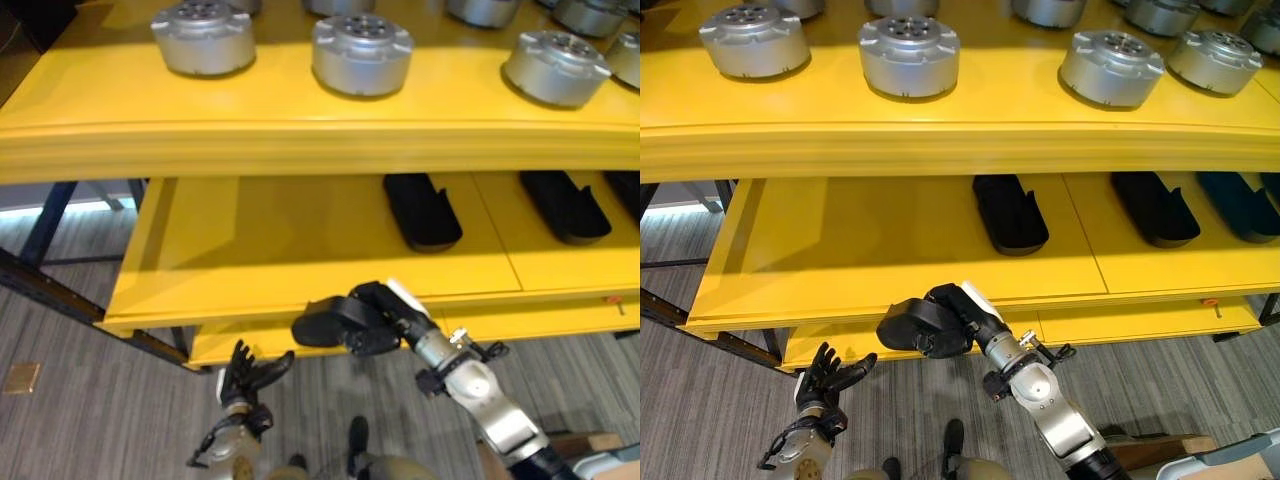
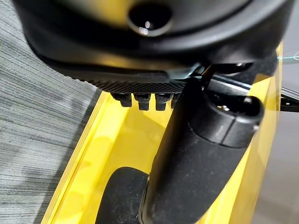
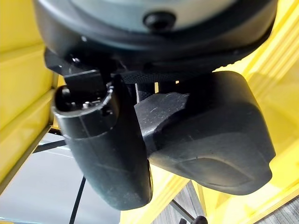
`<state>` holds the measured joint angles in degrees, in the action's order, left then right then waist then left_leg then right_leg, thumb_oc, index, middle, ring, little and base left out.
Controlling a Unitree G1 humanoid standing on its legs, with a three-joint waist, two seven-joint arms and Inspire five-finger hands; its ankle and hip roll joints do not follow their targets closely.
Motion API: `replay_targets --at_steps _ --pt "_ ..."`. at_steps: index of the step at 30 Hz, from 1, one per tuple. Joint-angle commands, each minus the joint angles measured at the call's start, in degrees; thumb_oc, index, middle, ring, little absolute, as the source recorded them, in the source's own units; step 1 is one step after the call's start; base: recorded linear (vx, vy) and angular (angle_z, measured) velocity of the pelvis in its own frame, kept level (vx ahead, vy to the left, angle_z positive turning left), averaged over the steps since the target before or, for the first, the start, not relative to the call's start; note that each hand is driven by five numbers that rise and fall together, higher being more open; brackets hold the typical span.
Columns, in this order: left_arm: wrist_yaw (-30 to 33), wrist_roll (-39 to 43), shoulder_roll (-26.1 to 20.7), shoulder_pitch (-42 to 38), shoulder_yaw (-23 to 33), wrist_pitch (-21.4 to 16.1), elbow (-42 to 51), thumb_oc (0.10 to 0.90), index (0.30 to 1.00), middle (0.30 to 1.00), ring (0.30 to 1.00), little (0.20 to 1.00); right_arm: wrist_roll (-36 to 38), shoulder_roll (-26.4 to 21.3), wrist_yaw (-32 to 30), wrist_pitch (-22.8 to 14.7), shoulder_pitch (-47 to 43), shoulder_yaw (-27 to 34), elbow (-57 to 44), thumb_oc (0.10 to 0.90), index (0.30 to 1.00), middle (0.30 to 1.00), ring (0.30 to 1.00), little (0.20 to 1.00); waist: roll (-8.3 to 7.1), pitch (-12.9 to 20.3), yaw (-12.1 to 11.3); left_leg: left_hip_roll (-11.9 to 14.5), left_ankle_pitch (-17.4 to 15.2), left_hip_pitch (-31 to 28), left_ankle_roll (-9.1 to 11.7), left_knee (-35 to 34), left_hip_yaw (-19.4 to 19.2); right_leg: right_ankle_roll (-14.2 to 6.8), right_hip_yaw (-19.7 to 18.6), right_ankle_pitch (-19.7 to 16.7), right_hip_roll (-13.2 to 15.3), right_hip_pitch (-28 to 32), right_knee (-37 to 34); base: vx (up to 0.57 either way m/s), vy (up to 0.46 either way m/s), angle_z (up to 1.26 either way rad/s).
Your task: Move parts from the plastic box to the shelf.
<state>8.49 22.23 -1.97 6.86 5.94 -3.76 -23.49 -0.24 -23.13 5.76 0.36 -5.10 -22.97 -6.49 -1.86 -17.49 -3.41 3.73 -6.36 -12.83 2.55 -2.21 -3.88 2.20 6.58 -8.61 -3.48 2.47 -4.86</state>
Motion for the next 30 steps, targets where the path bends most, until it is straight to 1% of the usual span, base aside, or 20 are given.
replay_targets --at_steps 1,5,15,18,19,24,26,30 --pt "0.05 0.64 -1.04 -3.36 -1.18 -3.13 5.36 0.900 1.000 1.000 1.000 1.000 4.44 5.49 -7.61 -9.48 -15.08 6.10 -13.55 0.400 0.300 0.300 0.300 0.300 2.51 1.89 -0.23 -0.58 5.66 -0.96 -0.09 -2.79 -2.36 -4.57 -1.05 0.59 -0.71 2.83 -0.14 0.00 0.000 0.00" --pt "0.01 0.80 -1.09 -3.37 -1.51 -3.00 5.49 0.900 1.000 1.000 1.000 1.000 5.56 6.66 -7.24 -9.45 -16.32 4.81 -14.69 0.400 0.300 0.300 0.300 0.300 2.54 1.80 -0.53 -0.56 5.64 -1.05 -0.06 -2.79 -2.35 -4.57 -1.22 0.46 -0.75 2.96 -0.14 0.00 0.000 0.00" --pt "-0.44 1.26 -1.04 -2.85 -2.04 -2.32 5.18 0.900 1.000 1.000 1.000 1.000 14.76 9.84 -6.32 -8.87 -18.93 0.23 -16.71 0.400 0.300 0.300 0.300 0.300 2.22 2.00 -1.50 -0.56 5.70 -1.32 0.07 -2.79 -2.18 -4.52 -1.30 0.35 -0.78 3.21 -0.05 0.00 -0.003 -0.01" --pt "-0.59 1.36 -0.93 -2.73 -2.28 -2.18 5.16 0.900 1.000 1.000 1.000 1.000 16.10 10.36 -6.23 -8.79 -19.45 -0.49 -16.91 0.400 0.300 0.300 0.300 0.300 2.18 2.05 -1.73 -0.62 5.77 -1.32 0.08 -2.79 -2.10 -4.50 -1.31 0.34 -0.80 3.24 -0.06 0.00 0.000 0.00" --pt "-0.70 1.52 -0.86 -2.55 -2.65 -2.10 5.16 0.900 1.000 1.000 1.000 1.000 17.85 11.27 -5.99 -8.67 -20.09 -1.69 -16.70 0.400 0.300 0.300 0.300 0.300 2.17 2.13 -2.01 -0.68 5.85 -1.33 0.08 -2.79 -1.98 -4.46 -1.30 0.33 -0.82 3.25 -0.04 0.00 0.000 0.00" --pt "-0.78 1.51 -0.70 -2.66 -3.15 -2.13 4.66 0.900 1.000 1.000 1.000 1.000 20.25 12.45 -5.72 -8.49 -21.19 -3.17 -15.99 0.400 0.300 0.300 0.300 0.300 2.19 2.44 -2.42 -0.78 5.95 -1.25 0.08 -2.79 -1.88 -4.41 -1.09 0.38 -0.82 3.27 -0.01 -0.01 -0.002 0.00" --pt "-0.92 1.94 -0.33 -2.52 -3.46 -2.21 4.07 0.900 1.000 1.000 1.000 1.000 24.52 14.27 -5.39 -8.23 -22.05 -5.27 -14.67 0.400 0.300 0.300 0.300 0.300 2.18 3.06 -3.07 -0.88 6.12 -1.23 0.17 -2.79 -1.64 -4.29 -1.04 0.41 -0.75 3.43 -0.02 0.00 0.000 0.00" --pt "-0.85 2.12 -0.31 -2.67 -3.70 -2.31 3.70 0.900 1.000 1.000 1.000 1.000 25.57 14.83 -5.51 -8.06 -23.43 -6.22 -13.40 0.400 0.300 0.300 0.300 0.300 2.29 3.24 -3.32 -0.95 6.19 -1.27 0.21 -2.79 -1.61 -4.24 -1.11 0.38 -0.73 3.56 -0.03 0.00 0.000 0.00"
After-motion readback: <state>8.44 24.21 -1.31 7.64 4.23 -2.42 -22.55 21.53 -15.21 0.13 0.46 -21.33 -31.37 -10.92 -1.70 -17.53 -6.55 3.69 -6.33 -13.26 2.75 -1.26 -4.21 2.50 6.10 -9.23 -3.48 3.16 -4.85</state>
